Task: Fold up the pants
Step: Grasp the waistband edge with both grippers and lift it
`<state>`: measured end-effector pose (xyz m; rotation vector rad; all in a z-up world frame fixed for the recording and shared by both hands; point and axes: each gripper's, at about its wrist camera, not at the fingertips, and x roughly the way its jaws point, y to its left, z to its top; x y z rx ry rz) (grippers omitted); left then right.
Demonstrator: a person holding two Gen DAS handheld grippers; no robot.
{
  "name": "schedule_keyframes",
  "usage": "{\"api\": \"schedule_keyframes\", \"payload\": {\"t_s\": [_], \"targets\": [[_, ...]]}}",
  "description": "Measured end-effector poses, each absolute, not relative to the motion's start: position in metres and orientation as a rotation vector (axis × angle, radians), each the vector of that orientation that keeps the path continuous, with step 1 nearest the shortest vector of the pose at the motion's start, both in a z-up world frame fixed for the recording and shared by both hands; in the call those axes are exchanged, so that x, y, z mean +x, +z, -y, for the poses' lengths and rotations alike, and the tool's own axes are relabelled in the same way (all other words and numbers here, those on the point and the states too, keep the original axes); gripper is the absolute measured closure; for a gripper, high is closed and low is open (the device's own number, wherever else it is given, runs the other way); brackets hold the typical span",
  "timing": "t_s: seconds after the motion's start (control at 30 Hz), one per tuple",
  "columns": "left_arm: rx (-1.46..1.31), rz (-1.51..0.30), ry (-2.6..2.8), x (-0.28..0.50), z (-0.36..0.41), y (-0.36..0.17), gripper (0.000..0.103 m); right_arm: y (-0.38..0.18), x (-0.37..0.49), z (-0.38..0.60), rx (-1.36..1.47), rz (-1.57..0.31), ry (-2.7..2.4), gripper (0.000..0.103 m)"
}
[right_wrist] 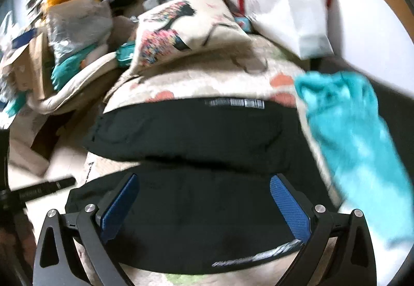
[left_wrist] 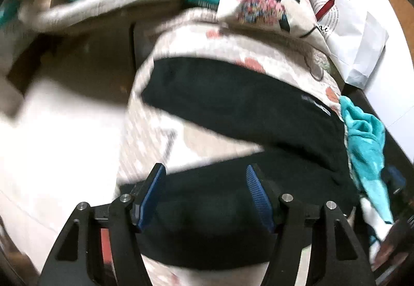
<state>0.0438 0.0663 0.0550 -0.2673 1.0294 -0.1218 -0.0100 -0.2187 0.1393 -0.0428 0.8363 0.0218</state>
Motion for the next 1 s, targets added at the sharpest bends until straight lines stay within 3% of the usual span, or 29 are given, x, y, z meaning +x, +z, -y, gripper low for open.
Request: {"api": "schedule_keyframes", "payload": {"t_s": [0.2,0.5,0.8,1.0], "targets": [[-0.213,-1.031,-0.092,0.116,-0.091,0.056,0.039,0.144,0.053,0.231,-0.166,-0.877,0.069,0.000],[-0.331,-1.069,-0.114,0.214,-0.131,-0.012,0.039,0.079,0.171,0.250,-0.196,-1.034,0.102,0.001],[-0.237,-1.022,-0.229,0.268,-0.120,-0.034,0.039,0.027,0.248,0.217,-0.352,-1.075,0.239,0.006],[-0.165,-0.994,-0.277,0.281,-0.103,-0.045,0.024,0.000,0.274,0.221,-0.361,-1.098,0.255,0.010]]}}
